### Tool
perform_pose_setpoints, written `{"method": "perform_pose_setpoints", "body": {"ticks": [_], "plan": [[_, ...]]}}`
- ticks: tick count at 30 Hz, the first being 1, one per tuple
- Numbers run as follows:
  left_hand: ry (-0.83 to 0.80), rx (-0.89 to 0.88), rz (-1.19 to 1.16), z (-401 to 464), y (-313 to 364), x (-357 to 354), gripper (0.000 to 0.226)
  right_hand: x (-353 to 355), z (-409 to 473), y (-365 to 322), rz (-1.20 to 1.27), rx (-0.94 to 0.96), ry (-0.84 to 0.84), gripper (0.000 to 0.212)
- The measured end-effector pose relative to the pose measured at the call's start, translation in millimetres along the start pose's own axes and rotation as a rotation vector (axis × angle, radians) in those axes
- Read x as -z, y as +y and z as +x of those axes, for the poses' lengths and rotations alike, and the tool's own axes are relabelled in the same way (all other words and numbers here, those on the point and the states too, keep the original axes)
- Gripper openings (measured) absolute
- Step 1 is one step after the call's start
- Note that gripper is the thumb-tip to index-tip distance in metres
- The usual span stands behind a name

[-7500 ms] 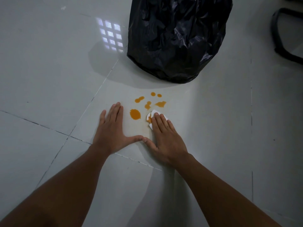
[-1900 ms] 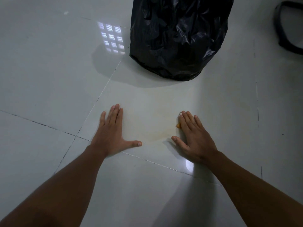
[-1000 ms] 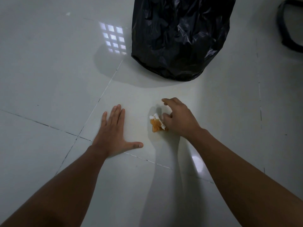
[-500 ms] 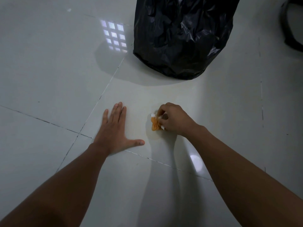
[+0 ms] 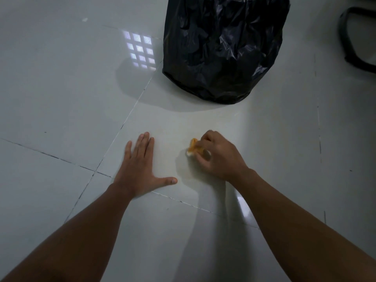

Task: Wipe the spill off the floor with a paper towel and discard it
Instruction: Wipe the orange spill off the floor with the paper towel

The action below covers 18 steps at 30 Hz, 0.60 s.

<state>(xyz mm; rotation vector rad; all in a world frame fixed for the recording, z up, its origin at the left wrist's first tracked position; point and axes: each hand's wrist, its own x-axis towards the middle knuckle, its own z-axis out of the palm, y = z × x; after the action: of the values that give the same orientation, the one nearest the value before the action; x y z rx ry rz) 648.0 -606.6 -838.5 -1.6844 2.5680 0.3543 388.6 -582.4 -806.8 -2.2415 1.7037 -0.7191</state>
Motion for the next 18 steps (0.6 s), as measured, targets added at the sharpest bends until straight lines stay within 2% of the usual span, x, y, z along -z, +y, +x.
{"method": "perform_pose_setpoints", "body": {"ticks": [4,6,9,11,14,18], "plan": [[0.009,0.009,0.01,1,0,-2,0.147,-8,-12,3,-0.034,-0.146,0.113,0.05],[0.008,0.008,0.016,1,0,-2,0.146,-10,-10,2,-0.034,-0.201,0.015,0.058],[0.012,0.0,0.013,0,0,-3,0.146,-16,-12,-5,-0.08,-0.077,-0.227,0.066],[0.009,0.001,0.018,0,0,-3,0.145,-22,-17,-12,-0.105,-0.023,-0.32,0.07],[-0.004,-0.007,0.029,0,0,-3,0.146,-31,-23,-16,-0.105,-0.014,-0.367,0.072],[-0.046,-0.035,0.05,-1,-3,-1,0.152,-34,-34,-23,-0.11,0.122,-0.421,0.068]]}}
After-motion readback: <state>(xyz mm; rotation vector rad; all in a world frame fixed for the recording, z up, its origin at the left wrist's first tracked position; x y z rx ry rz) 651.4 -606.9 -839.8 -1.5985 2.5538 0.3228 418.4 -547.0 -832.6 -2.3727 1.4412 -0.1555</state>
